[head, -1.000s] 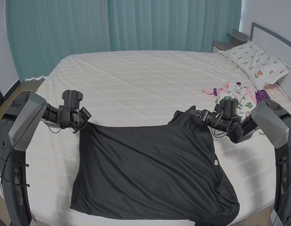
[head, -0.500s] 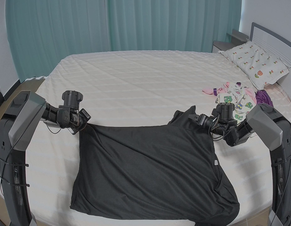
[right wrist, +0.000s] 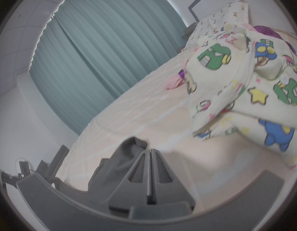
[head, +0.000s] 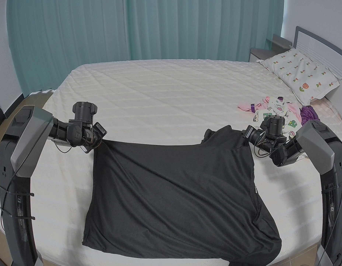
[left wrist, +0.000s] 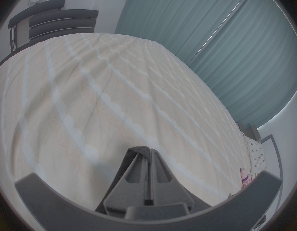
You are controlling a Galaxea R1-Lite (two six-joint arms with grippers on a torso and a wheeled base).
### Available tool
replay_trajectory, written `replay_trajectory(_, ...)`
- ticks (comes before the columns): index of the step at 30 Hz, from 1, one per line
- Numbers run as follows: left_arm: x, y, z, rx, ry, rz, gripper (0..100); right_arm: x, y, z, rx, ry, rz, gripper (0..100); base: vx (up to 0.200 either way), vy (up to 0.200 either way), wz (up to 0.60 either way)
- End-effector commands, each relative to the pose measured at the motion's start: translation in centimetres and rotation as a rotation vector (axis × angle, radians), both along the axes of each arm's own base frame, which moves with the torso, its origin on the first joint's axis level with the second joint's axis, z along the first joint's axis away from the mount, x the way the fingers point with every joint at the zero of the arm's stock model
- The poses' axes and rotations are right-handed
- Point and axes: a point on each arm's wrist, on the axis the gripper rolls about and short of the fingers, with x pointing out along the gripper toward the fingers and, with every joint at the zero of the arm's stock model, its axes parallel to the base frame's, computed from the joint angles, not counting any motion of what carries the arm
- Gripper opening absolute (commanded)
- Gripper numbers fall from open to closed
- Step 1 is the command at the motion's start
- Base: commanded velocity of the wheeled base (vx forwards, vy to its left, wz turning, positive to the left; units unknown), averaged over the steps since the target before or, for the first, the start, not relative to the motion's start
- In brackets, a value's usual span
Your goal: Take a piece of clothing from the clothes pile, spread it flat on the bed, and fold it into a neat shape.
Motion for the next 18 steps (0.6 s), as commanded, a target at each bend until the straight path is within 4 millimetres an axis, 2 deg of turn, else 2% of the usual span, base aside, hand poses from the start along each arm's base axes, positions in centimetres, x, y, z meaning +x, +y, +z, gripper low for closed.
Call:
replay_trajectory(1, 0.7, 0.3, -0.1, -0.001, -0.017, 0.012, 0, 0.3, -1.0, 0.8, 0.03, -0.034, -0.036, 0, 0.0, 0.0, 0.0)
replay_trajectory(13, 1.4, 0.5, -1.1, 0.011, -0.012, 0.029, 0, 1.3, -1.0, 1.9, 0.077, -0.114, -0.089, 0, 0.0, 0.0, 0.0)
replay_trajectory(18, 1.5, 0.3, -1.4, 0.006, -0.012, 0.024, 0, 1.9, 0.5, 2.0, 0.081, -0.173, -0.119, 0, 0.0, 0.0, 0.0)
